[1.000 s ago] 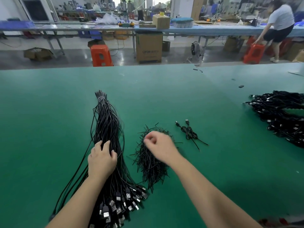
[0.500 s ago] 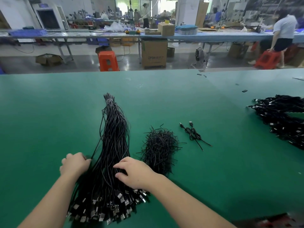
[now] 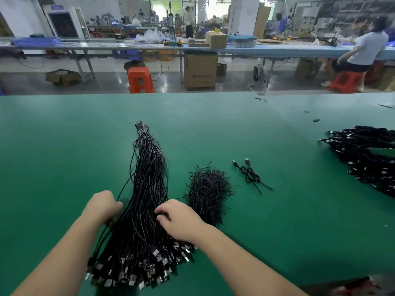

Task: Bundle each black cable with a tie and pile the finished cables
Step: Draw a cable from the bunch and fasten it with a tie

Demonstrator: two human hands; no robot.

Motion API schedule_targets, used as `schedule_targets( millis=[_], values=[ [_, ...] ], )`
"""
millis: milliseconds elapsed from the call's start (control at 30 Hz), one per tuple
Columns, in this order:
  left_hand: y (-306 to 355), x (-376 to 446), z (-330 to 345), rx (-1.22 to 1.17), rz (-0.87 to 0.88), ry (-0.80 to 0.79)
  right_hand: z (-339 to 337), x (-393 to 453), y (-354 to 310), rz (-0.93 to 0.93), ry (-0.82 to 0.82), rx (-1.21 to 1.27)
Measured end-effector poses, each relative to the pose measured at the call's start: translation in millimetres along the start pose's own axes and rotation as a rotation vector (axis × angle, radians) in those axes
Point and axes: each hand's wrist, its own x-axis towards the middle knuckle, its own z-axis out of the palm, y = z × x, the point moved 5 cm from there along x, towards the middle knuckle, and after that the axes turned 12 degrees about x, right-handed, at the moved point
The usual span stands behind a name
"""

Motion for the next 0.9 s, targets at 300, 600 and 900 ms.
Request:
schedule_targets(
  millis=[300,600,900],
  values=[
    [79,-37,-28,-1.548,0.127,-0.425,-13,-5,-10,-0.14,0.165,0.174],
    [140,-77,-28,-1.658,0.081,-0.6,-22,-24,-13,-0.27,0.389,0.475],
    [139,-67,-19,-1.652,-0.078,-0.558,-89,-40,2,-0.101,0.56,1.176]
  ],
)
